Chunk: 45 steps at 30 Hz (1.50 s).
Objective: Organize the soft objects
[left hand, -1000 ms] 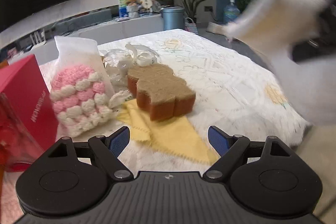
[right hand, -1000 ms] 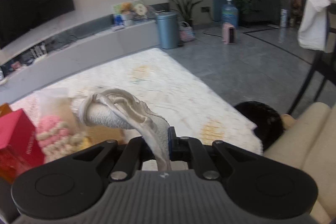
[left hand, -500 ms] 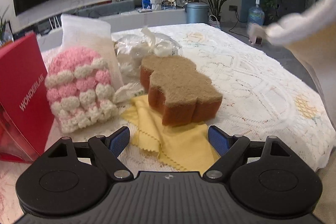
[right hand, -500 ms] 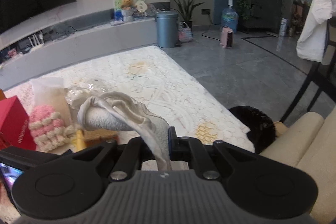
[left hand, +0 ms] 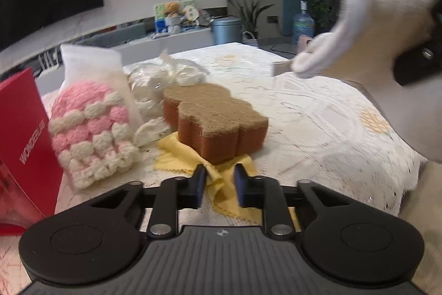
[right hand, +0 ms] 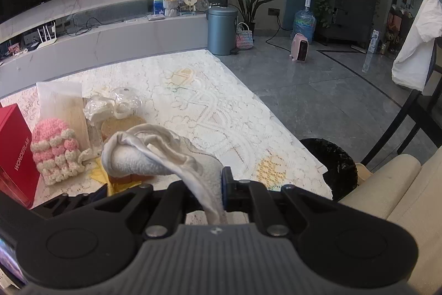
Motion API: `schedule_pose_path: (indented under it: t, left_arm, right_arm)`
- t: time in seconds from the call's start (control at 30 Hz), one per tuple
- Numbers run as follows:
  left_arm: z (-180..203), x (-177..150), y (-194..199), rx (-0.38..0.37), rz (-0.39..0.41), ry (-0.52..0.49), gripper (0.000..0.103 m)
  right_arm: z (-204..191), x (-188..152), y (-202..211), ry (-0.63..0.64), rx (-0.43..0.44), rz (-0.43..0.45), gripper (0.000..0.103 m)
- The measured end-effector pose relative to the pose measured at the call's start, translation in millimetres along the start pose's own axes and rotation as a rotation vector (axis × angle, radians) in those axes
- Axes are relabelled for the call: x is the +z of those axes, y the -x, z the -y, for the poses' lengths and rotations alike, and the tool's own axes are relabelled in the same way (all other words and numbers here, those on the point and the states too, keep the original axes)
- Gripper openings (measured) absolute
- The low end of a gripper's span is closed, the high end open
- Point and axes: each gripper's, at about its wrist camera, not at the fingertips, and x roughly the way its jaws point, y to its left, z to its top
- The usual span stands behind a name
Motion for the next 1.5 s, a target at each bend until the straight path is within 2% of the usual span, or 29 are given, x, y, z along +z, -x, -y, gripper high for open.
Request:
schedule_pose_path:
  t: [0.17,0.47,0.57,0.7,0.73,0.8,0.83,0.87,0.9,0.97,1.07,1.23,1.27,1.5]
  left_arm:
    - [17.4,-7.0,5.5,0.062,0.032,-0.116,0.003]
    - [-5.5,-3.0,33.8,0.101,0.061,-0.044,0.001]
    - [-24.1,-3.2,50.4,0.068,0.041,-0.004,0.001]
    - [-41.7,-7.8,57.2,0.007,-0.050,0.007,0.002]
    - [-42.6,-9.6,54.6,-0.013,-0.076,-0.011,0.005]
    - [-40.1,-14.8,43.6,-0.054,-0.123,-0.054,0.026]
    - [-39.9,-15.8,42.0,-0.048,-0.121,-0.041,0.031]
    - [-39.8,-15.3,43.0,-0.036,-0.112,-0.024,0.049]
    - [-39.6,-12.7,43.2,-0.041,-0.110,-0.005,0.074]
    - [-41.3,-8.1,42.3,-0.061,-0.095,0.046,0.088]
    - [-38.8,-2.6,34.4,-0.097,-0.104,0.070,0.088]
    - [-29.9,-0.4,9.2,-0.054,-0.145,0.072,0.090]
    - [-29.7,-0.8,6.7,-0.039,-0.127,0.074,0.093]
    - [-32.1,1.5,-4.5,-0.034,-0.088,0.086,0.091]
  right_arm:
    - [-2.7,-0.4,-1.9,0.017,-0.007,-0.007,0.005]
    - [-5.0,-0.7,-1.2,0.023,-0.018,0.005,0.005]
    - [-7.0,-0.6,-0.6,0.026,-0.010,0.010,0.005]
    - [-11.9,-0.9,-3.0,0.046,-0.008,-0.002,0.005]
    - [-13.0,-1.0,-3.2,0.049,-0.008,-0.003,0.005]
    - [-14.6,-0.4,-3.0,0.054,-0.008,-0.002,0.005]
    - [-15.0,-0.7,-2.6,0.055,-0.006,-0.001,0.005]
    - [-15.5,-0.9,-2.6,0.059,-0.005,-0.001,0.005]
    - [-15.8,-1.1,-2.8,0.062,-0.005,-0.001,0.005]
    - [-15.7,-1.7,-4.3,0.068,-0.010,-0.008,0.005]
    - [-16.9,-2.5,-6.5,0.079,-0.024,-0.020,0.005]
    - [-18.9,-3.3,-8.1,0.088,-0.012,-0.026,0.005]
    - [-19.0,-3.6,-8.5,0.090,-0.015,-0.028,0.005]
    - [-19.0,-2.8,-9.7,0.079,-0.004,-0.024,0.006]
